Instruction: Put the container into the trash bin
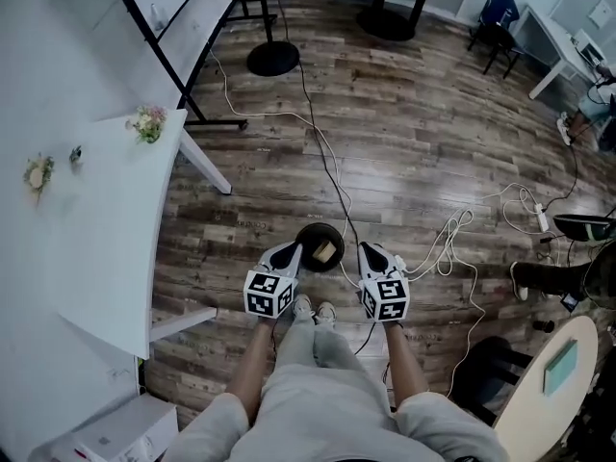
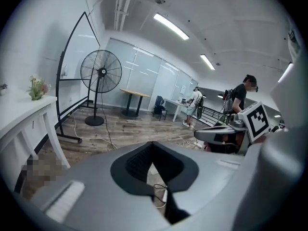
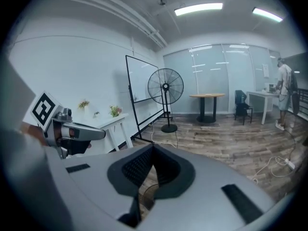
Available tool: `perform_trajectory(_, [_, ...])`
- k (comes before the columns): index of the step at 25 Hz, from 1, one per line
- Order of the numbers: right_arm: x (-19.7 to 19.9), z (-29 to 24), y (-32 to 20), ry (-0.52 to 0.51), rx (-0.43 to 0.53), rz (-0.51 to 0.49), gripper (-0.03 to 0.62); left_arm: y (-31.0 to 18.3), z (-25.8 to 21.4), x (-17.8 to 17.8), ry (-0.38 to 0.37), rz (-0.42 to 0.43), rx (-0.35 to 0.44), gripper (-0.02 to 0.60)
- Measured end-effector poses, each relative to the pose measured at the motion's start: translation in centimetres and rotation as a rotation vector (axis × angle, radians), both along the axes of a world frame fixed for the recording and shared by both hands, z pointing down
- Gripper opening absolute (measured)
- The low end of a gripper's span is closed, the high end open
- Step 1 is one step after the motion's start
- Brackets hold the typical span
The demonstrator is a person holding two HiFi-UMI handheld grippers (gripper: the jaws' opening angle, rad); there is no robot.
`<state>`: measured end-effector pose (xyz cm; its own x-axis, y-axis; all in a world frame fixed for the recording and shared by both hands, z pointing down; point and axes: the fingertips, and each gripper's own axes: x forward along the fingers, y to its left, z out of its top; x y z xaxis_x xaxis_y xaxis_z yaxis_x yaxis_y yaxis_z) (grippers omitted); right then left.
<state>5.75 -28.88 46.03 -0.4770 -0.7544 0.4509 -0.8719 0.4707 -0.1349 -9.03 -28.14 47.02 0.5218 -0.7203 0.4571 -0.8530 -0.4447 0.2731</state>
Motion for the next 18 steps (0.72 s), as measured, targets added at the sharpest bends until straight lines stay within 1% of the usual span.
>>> perform_trajectory(8, [1.5,-4.9,-0.2,0.013,0.071,0.013,0.012,0.2,-3.8,-0.6,-0.021,-0.012,0.034,0.011])
perform_trajectory(12, [2.6,-6.2,0.4,0.023,0.092,0.019,0.012,0.5,-5.3,-0.6,-0.024,-0.029,0.056,0.011])
perform_trajectory(18, [3.1,-7.7,1.5,0.027,0.11,0.024,0.012,1.2,-7.0,-1.0,-0.036,-0.042,0.08,0.011])
